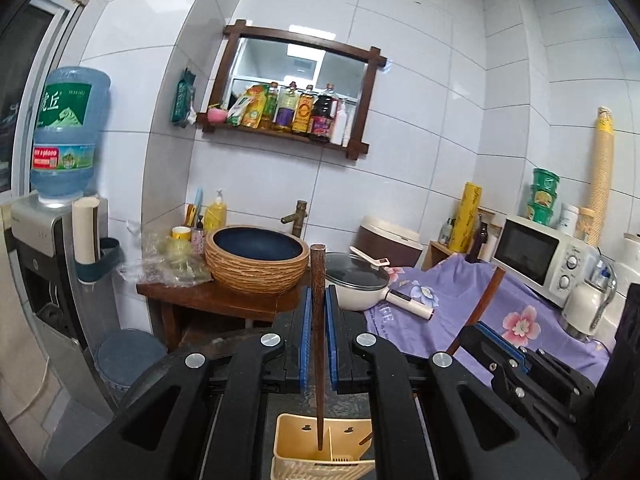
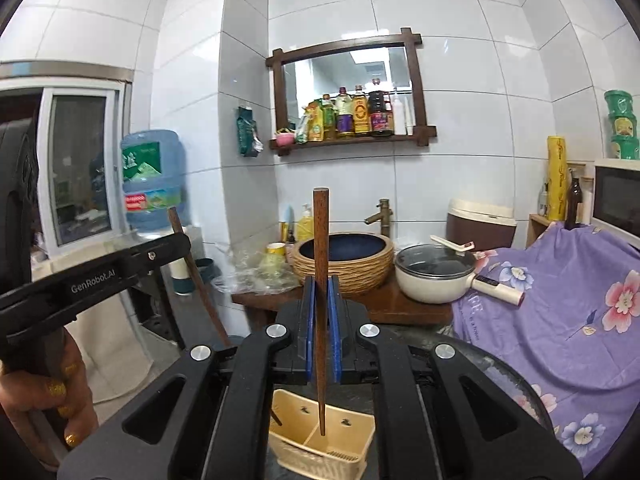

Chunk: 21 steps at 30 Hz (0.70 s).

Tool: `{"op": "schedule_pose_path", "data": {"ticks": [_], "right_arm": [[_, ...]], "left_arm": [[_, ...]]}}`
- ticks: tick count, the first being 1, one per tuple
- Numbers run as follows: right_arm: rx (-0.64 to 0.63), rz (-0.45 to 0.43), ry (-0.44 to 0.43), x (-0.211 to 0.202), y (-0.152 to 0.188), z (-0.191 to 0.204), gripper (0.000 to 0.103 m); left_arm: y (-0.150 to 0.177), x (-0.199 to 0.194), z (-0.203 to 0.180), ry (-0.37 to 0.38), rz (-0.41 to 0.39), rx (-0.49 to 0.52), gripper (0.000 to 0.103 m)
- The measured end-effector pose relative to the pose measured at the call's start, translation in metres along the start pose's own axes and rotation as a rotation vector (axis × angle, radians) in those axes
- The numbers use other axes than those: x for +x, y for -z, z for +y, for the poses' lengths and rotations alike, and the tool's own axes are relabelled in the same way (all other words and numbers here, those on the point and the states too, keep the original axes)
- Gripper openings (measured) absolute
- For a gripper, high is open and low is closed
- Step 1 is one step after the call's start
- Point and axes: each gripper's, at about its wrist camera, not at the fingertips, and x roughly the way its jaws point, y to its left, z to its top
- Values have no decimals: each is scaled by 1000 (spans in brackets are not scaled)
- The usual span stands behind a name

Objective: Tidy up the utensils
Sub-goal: 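Lift both chopsticks upright and lower them into the cream utensil holder, then open both tools to release the chopsticks and withdraw from the holder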

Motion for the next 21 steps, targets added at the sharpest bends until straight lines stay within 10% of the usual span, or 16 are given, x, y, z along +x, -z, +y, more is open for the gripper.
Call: {"op": "schedule_pose_path", "data": {"ticks": [21], "right_arm": [[43, 174, 31, 54, 109, -19, 7]], "left_arm": [[112, 62, 22, -75, 154, 53, 7]]}}
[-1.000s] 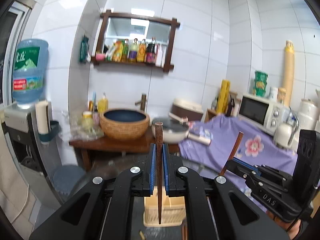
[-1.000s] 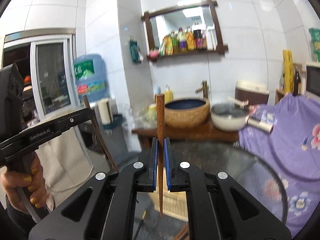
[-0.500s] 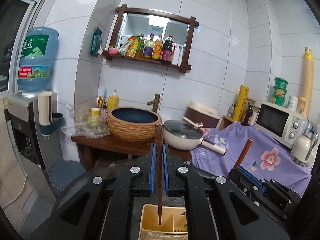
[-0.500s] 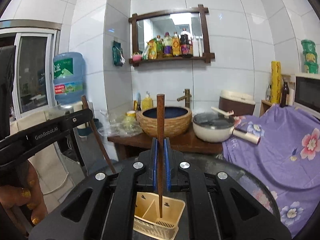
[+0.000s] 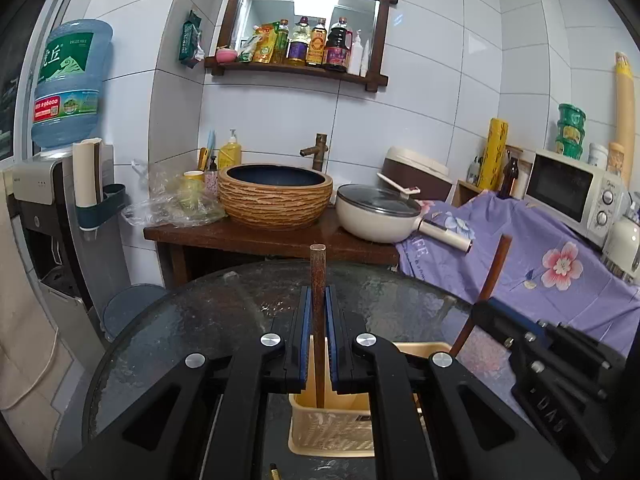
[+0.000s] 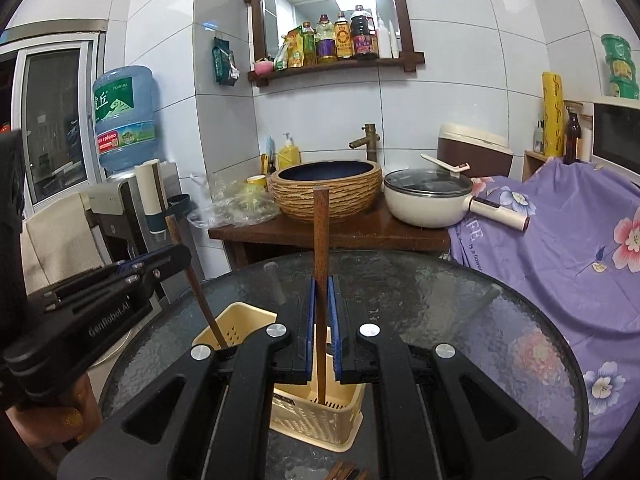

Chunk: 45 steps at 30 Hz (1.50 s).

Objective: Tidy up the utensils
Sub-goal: 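Open both tools to release the chopsticks and withdraw from the holder, then grasp a brown-handled metal spoon with the left tool while the right tool grasps a chopstick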

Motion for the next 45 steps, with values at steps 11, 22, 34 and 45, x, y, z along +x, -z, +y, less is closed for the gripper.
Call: {"op": "schedule_pose_path", "data": {"ticks": [11, 22, 34, 45], "right_arm": [[6, -2, 10, -1, 3, -2, 8], [-15, -48, 59, -31, 7, -6, 59], [31, 202, 63, -56, 85, -13, 68], [68, 463, 69, -45, 171, -7, 54]], "left_arm": [[11, 0, -8, -14, -8, 67, 7], [16, -19, 3, -6, -23, 61, 58], [73, -57, 33, -41, 96, 110, 94], [151, -56, 54, 21, 373, 49, 75]]}}
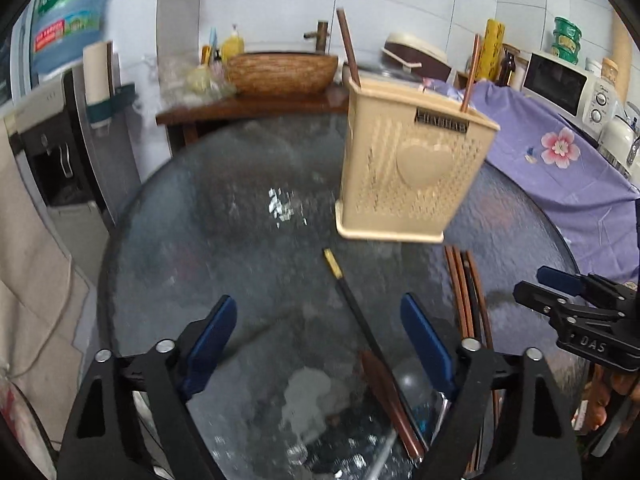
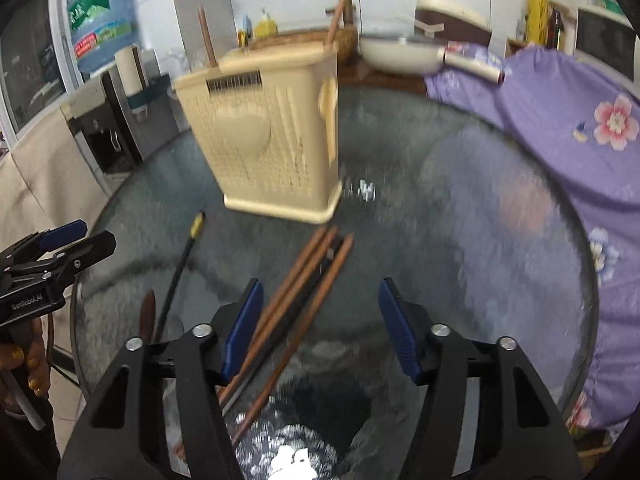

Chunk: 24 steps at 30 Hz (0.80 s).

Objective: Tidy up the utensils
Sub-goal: 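Grasp a brown-handled metal spoon with the left tool while the right tool grasps a chopstick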

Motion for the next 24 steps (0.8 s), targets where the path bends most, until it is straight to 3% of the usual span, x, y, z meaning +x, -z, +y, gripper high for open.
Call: {"op": "schedule_pose_path", "data": {"ticks": [4, 9, 24], "right_arm": [[30, 46, -11, 7, 11, 0, 44], [57, 85, -18, 13, 12, 0, 34], [61, 158, 15, 42, 4, 11, 21]], "left_arm": [[18, 8, 1, 43, 70, -41, 55], [33, 20, 5, 121, 154, -125, 43], [41, 26, -7, 150, 190, -142, 36]]}}
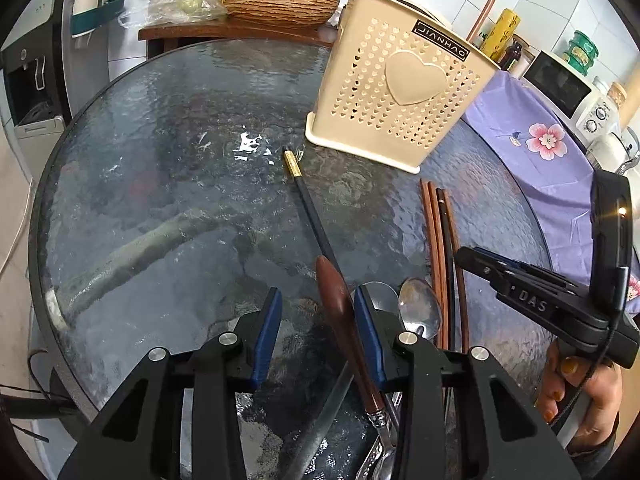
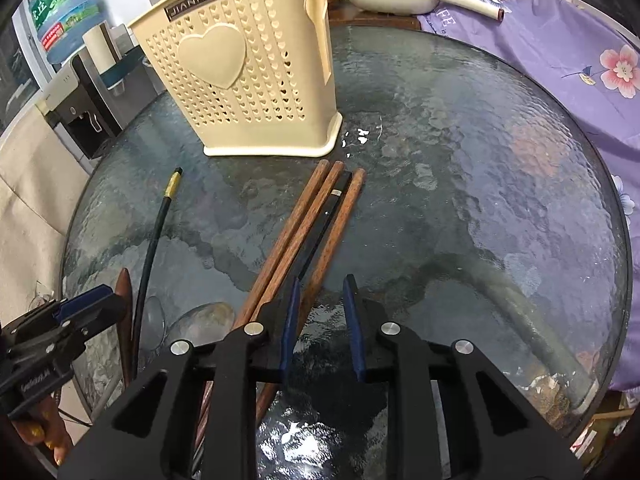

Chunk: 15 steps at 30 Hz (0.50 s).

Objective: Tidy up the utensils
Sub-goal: 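Grasp a brown-handled metal spoon with the left tool while the right tool grasps a chopstick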

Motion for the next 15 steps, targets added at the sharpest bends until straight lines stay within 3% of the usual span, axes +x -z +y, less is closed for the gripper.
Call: {"op": "schedule_pose_path", "data": {"ticks": [11, 15], "right_arm": [[-43, 8, 52, 7, -12, 4, 17], [-50, 14, 63, 11, -19, 6, 16]], "left_arm": [[0, 13, -5, 28, 36, -3, 27], [-3, 17, -6, 36, 43, -10, 19]]}}
